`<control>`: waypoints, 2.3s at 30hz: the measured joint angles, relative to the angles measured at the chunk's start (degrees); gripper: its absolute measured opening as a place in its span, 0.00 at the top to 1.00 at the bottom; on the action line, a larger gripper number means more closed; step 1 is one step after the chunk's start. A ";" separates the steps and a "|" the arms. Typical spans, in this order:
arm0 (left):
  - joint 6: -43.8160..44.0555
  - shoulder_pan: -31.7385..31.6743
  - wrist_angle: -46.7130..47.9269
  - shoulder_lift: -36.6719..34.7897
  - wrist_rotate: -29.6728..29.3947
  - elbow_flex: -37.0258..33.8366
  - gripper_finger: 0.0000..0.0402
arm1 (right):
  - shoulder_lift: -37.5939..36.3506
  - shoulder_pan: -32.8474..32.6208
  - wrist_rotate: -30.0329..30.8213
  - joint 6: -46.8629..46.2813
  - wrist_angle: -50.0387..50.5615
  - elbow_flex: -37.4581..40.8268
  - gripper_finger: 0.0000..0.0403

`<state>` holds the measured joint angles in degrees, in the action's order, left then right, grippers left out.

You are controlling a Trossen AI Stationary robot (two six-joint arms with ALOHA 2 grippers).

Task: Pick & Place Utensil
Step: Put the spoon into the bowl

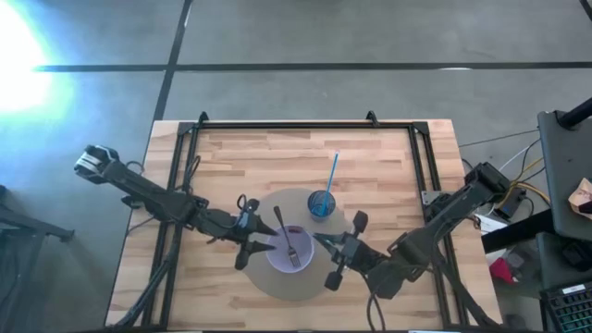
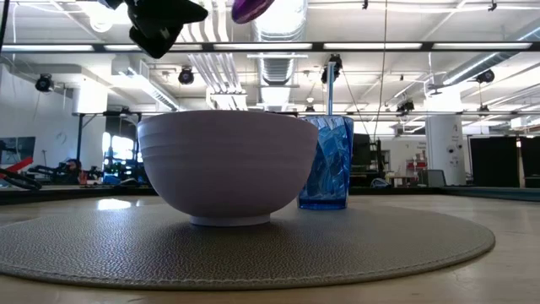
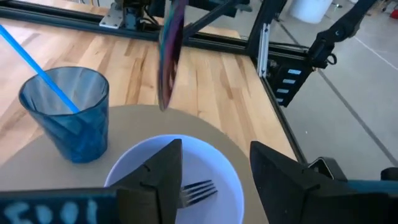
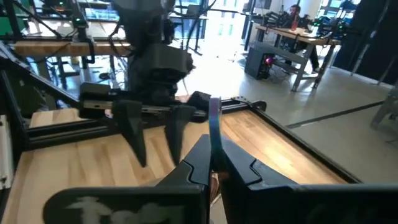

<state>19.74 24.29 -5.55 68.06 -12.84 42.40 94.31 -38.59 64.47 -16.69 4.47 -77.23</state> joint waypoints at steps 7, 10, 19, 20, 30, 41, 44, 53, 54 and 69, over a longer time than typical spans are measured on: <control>-2.20 -0.19 2.60 -3.81 -0.09 0.45 0.55 | -3.70 -0.26 0.08 -5.20 9.40 0.02 0.97; -3.60 -0.19 3.58 -5.75 -0.13 0.45 0.55 | -5.60 -0.43 -0.03 -10.96 17.23 0.11 0.97; -3.75 -0.19 7.13 -9.00 -0.15 0.45 0.55 | -11.86 -1.35 -0.59 -32.29 33.77 2.87 0.97; -3.79 -0.19 7.17 -9.04 -0.15 0.45 0.55 | -12.46 -1.68 -0.66 -33.35 33.96 3.40 0.97; -4.78 -0.19 8.25 -9.06 -0.15 0.43 0.55 | -16.27 -3.19 -1.42 -55.81 30.30 14.38 0.97; -4.84 -0.19 8.48 -9.06 -0.15 0.37 0.55 | -14.03 -3.03 -1.38 -51.06 -15.28 30.26 0.97; -4.82 -0.19 9.13 -9.06 -0.15 0.34 0.55 | -10.93 -2.55 -1.07 -49.73 -23.26 31.77 0.97; -4.83 -0.20 11.22 -9.06 -0.15 0.32 0.55 | -0.10 -1.58 0.21 -56.28 -24.88 27.53 0.97; -4.93 -0.20 11.26 -9.06 -0.15 0.32 0.55 | 0.89 -1.50 0.21 -56.67 -24.81 26.90 0.97; -5.63 -0.20 11.81 -9.06 -0.15 0.32 0.55 | 10.64 1.54 -0.09 -58.08 -24.41 20.57 0.97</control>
<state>14.11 24.10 6.26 59.00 -12.99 42.72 104.96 -37.06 64.38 -74.77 -19.94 -56.66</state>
